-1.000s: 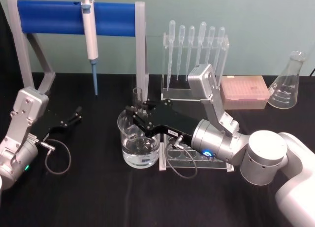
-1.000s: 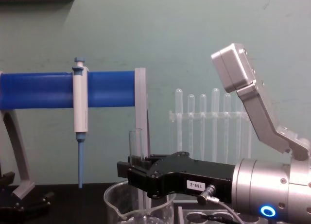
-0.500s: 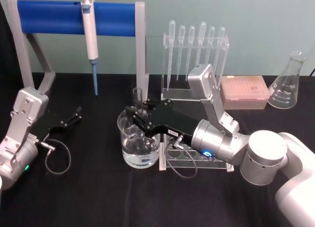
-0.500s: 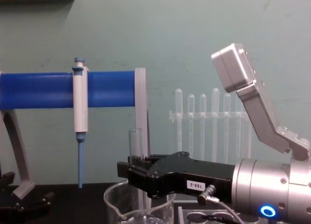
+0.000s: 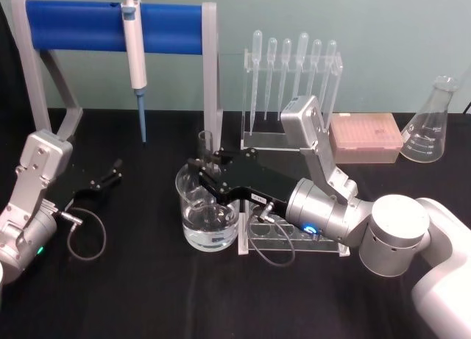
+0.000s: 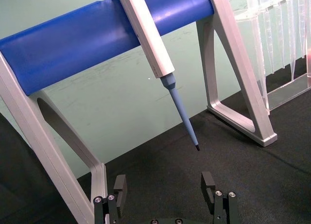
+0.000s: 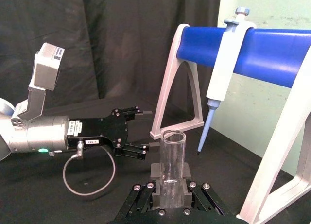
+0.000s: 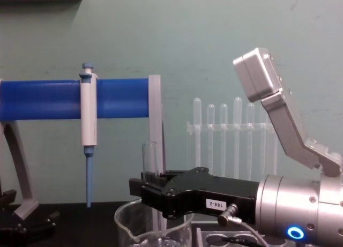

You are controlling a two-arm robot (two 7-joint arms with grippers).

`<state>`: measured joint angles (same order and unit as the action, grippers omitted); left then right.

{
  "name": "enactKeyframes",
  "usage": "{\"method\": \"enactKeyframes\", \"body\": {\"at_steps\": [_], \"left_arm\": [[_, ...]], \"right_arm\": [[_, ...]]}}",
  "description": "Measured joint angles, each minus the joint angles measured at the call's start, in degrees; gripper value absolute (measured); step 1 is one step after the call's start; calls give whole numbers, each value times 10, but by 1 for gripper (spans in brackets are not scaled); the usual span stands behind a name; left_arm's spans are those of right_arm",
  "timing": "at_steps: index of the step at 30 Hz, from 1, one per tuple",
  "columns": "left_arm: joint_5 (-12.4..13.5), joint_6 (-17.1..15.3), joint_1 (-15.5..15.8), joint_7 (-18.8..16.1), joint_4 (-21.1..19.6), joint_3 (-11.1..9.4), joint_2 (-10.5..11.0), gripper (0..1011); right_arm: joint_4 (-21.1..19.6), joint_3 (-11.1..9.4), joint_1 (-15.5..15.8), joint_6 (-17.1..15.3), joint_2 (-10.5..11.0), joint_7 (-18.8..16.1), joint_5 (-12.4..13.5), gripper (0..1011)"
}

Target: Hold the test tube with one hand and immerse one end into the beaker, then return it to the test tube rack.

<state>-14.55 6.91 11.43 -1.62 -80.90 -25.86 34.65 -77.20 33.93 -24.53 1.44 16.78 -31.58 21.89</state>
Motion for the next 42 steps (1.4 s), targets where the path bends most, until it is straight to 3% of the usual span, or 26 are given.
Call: {"method": "enactKeyframes", "body": {"at_steps": [42], "left_arm": [[0, 0, 0, 0, 0, 0, 0, 1000]], "right_arm": [[0, 0, 0, 0, 0, 0, 0, 229]]}}
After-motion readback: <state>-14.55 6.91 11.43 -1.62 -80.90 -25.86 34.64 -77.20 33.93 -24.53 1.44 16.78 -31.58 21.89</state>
